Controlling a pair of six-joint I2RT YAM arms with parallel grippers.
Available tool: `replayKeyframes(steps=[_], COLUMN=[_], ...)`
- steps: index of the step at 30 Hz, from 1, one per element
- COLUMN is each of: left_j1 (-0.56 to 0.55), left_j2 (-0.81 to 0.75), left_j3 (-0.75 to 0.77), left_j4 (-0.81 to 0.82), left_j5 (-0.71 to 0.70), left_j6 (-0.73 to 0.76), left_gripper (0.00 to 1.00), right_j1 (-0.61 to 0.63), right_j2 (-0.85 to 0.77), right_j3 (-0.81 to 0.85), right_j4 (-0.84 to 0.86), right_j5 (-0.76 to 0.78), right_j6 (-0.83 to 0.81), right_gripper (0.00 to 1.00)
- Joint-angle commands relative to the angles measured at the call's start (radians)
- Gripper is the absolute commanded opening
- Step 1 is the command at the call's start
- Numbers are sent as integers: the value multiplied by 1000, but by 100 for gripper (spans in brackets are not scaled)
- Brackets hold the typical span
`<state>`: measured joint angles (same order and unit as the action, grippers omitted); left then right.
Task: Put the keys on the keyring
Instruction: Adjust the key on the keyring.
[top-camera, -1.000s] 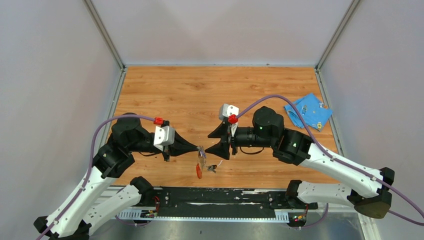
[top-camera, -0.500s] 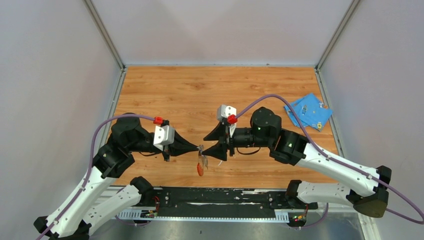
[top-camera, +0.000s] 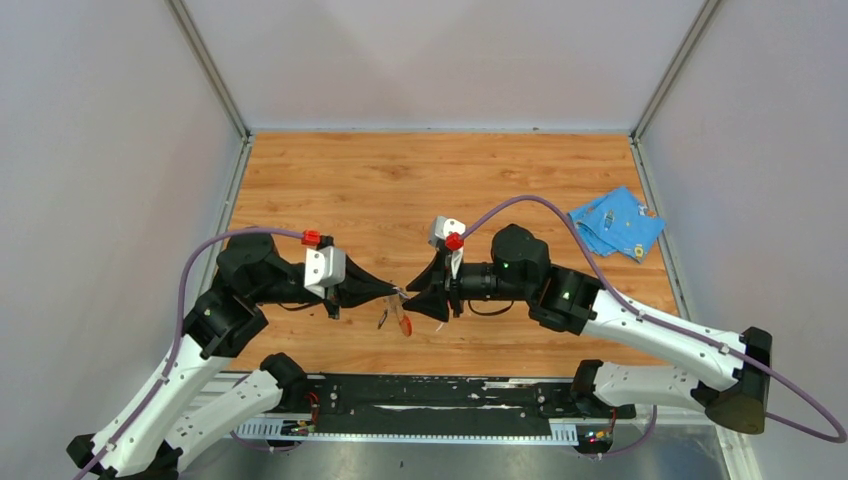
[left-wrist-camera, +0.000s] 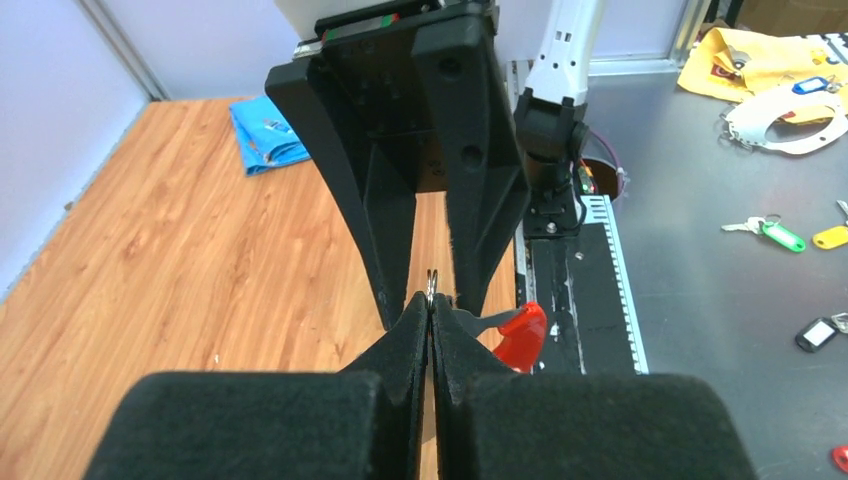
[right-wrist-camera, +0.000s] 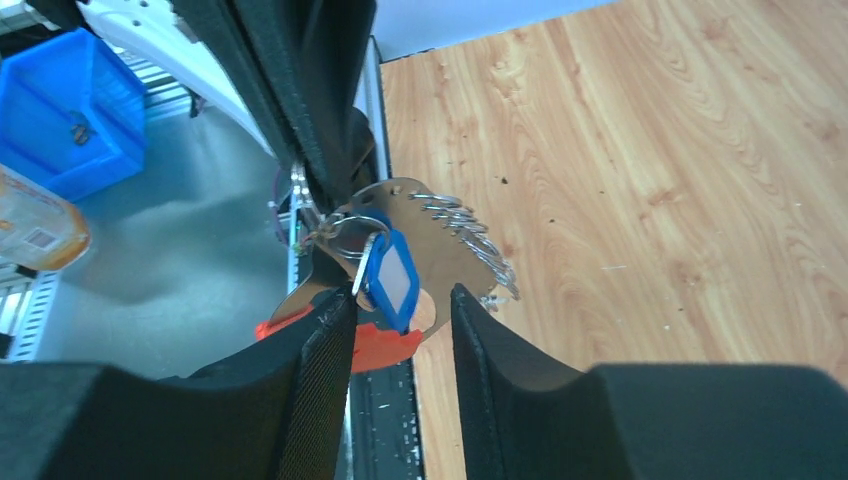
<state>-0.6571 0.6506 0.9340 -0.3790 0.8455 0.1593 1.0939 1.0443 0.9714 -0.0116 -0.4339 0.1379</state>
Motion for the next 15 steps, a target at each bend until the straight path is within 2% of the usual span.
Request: replayKeyframes(steps=[1,4,6,9,15], left_j1=[-3,-3,-3,-3,-3], left_j2=[-11,-12,-14,-16,-15], left_j3=[0,-4,-4,-7,-24], left_j4=[51,47,43,12,-8], left_j5=[-9,-9,-16,-22,-40], left_j6=[-22,-19,-12,22,58], left_gripper=[0,0,0,0,0], right_j1=[15,20,21,24,35], right_j2=[29,30,27,2,-33], right_j3=[33,34,41,42,44], right_j4=[48,71,73,72,65], right_j5=[78,78,63,51,36], right_j6=[-8,-14,-21,-34,-30], right_gripper=[39,28,14,1,0])
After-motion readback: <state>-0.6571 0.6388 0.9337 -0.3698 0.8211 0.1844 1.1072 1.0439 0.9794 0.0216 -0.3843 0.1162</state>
